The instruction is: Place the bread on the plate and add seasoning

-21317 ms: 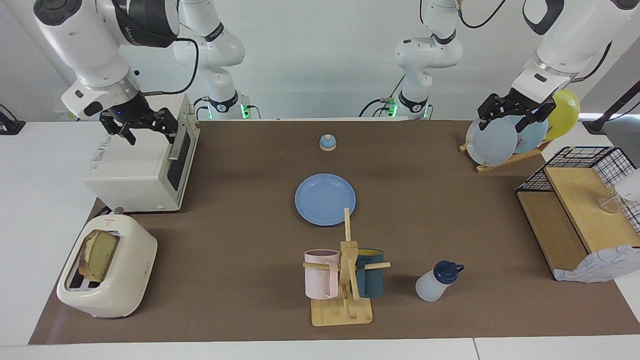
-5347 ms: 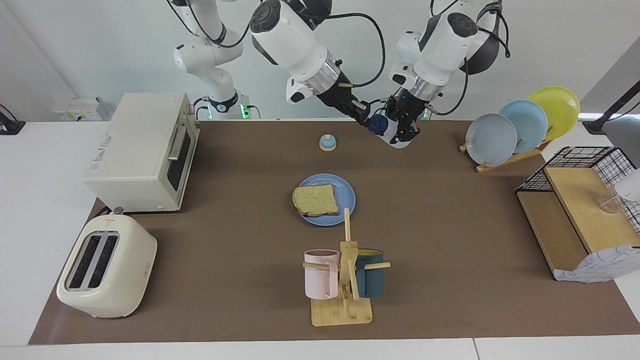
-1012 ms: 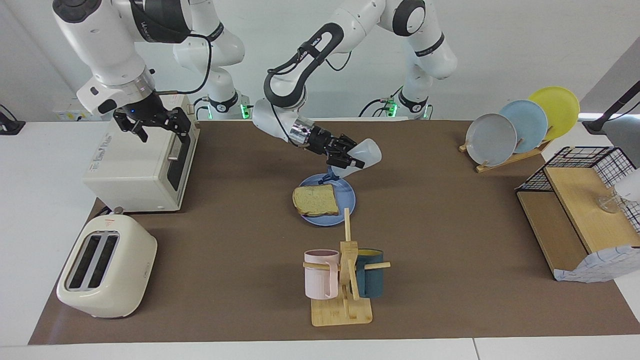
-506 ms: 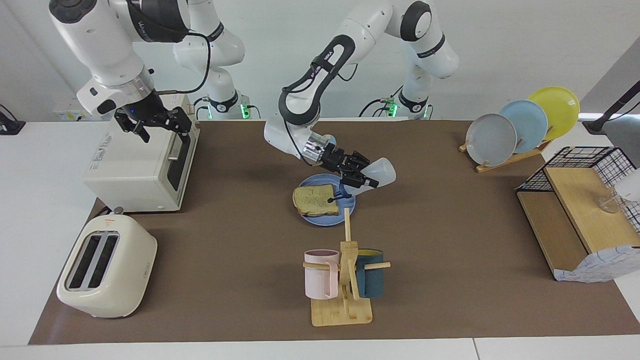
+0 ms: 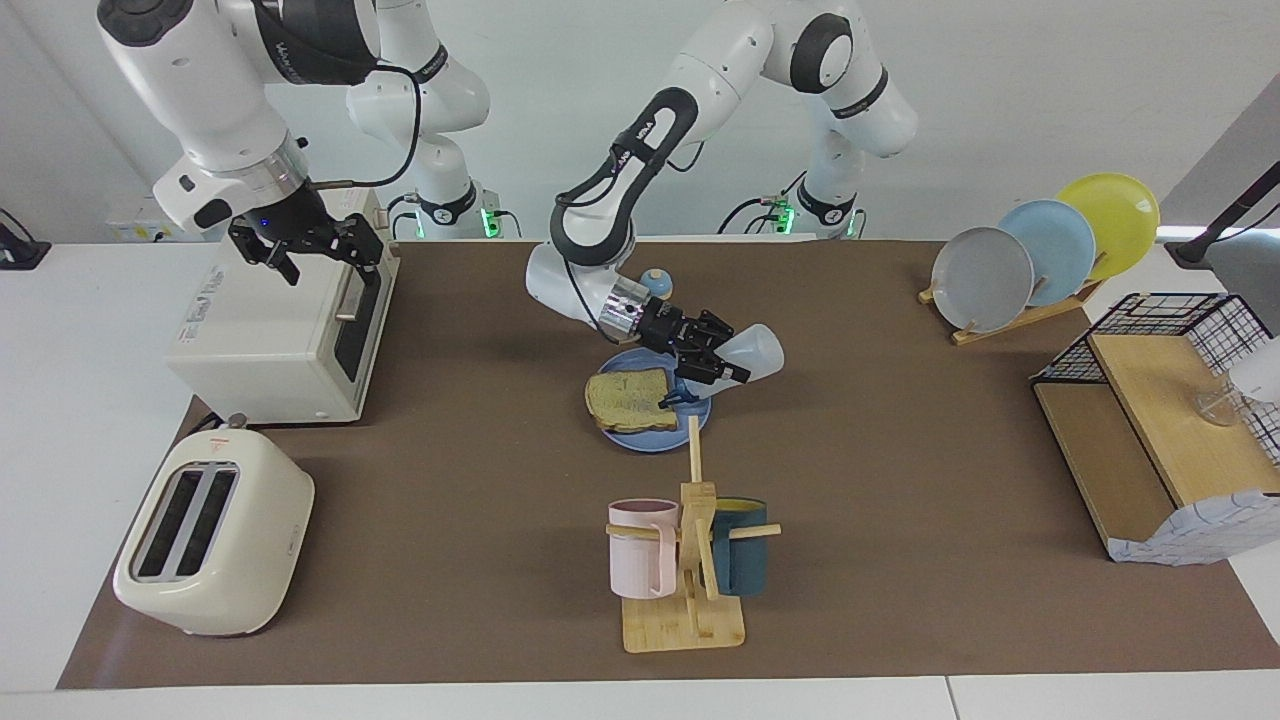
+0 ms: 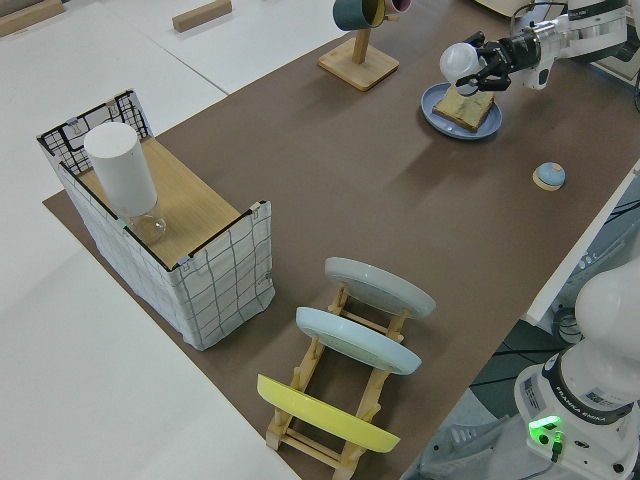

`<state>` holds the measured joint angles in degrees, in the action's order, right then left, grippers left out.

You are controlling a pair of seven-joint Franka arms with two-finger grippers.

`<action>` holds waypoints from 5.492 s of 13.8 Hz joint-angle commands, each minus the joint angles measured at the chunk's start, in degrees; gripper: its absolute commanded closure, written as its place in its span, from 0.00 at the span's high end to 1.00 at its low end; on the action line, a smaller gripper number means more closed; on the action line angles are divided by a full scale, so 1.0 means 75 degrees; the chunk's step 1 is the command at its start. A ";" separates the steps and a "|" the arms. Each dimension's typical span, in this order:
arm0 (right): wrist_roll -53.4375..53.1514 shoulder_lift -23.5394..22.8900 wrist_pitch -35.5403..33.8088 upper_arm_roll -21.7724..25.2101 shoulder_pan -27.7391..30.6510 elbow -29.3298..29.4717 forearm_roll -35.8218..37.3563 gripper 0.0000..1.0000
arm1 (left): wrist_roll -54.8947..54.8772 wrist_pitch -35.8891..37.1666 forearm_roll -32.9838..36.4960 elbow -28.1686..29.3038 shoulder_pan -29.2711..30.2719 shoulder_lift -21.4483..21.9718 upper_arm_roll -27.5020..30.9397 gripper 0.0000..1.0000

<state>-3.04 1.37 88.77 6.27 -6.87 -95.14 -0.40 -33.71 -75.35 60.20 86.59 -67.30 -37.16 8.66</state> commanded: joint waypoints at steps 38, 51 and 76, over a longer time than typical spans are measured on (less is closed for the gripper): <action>-0.0075 0.0110 0.0059 -0.0050 0.0096 -0.0146 -0.0134 1.00 | 0.7671 -1.5145 -0.5917 0.4673 0.5997 0.2461 0.0111 0.00; -0.0075 0.0110 0.0059 -0.0039 0.0096 -0.0146 -0.0134 1.00 | 0.7612 -1.6719 -0.4898 0.3925 0.6548 0.0867 0.0170 0.00; -0.0075 0.0110 0.0059 -0.0050 0.0096 -0.0146 -0.0134 1.00 | 0.7623 -1.6730 -0.4769 0.4695 0.6676 0.1121 0.0170 1.00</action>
<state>-3.04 1.37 88.77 6.28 -6.87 -95.17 -0.41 23.69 -200.53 23.57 118.36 -18.31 -31.67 9.86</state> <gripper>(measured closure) 0.000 0.132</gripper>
